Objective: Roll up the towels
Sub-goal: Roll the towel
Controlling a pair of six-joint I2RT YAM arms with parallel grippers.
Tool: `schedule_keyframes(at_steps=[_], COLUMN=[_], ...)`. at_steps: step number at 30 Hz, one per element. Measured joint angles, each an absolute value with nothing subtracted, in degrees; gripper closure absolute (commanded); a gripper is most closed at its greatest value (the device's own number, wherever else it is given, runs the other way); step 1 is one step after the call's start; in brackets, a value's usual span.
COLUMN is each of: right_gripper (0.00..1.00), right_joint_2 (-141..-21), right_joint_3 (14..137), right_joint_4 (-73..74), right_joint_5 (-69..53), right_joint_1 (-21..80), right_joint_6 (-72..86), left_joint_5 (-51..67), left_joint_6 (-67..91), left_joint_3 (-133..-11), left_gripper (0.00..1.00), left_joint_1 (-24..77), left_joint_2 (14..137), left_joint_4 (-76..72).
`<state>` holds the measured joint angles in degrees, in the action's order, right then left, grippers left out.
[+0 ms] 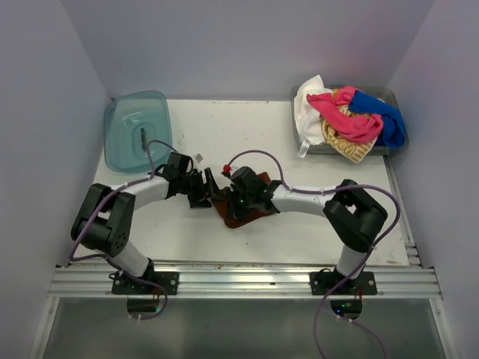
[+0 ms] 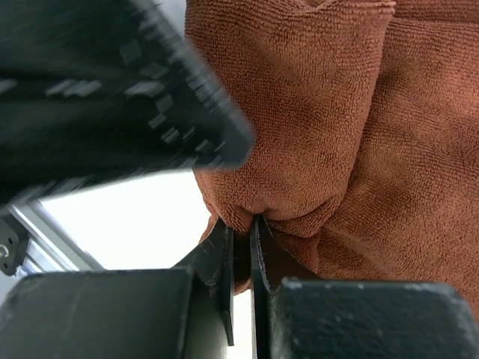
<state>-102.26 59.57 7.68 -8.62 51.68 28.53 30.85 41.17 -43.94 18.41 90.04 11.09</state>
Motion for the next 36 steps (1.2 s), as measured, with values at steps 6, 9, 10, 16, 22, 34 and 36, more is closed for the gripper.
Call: schedule_keyframes(at_steps=[6,9,10,16,22,34,36], right_gripper=[1.00,0.49,0.40,0.41,0.44,0.53,0.57], right_joint_2=[-101.5,-101.1,-100.6,-95.7,-97.0,-105.8,-106.8], right_joint_3=[58.7,58.8,59.0,62.4,68.9,72.5,73.1], right_joint_4=[7.5,8.4,9.3,16.9,22.4,22.7,22.5], right_joint_5=[-9.7,-9.1,-8.1,3.0,14.2,18.8,18.8], right_joint_1=[51.7,51.8,52.1,57.2,62.3,65.0,65.0], right_joint_6=[29.4,29.5,29.2,26.1,20.6,16.1,15.9], left_joint_5=[31.7,32.1,32.1,31.4,29.8,29.5,29.4], left_joint_6=[41.8,42.5,42.5,42.6,43.1,45.9,46.0], left_joint_3=[-45.0,-45.6,-45.8,-46.3,-46.3,-46.2,-46.2], left_gripper=[0.73,1.00,1.00,1.00,1.00,1.00,1.00], left_joint_1=[18.6,19.3,19.6,20.0,20.0,20.0,20.0], left_joint_2=[96.0,97.2,97.2,97.0,95.9,95.6,95.4], left_joint_4=[8.6,8.1,8.3,9.3,11.1,11.4,11.5])
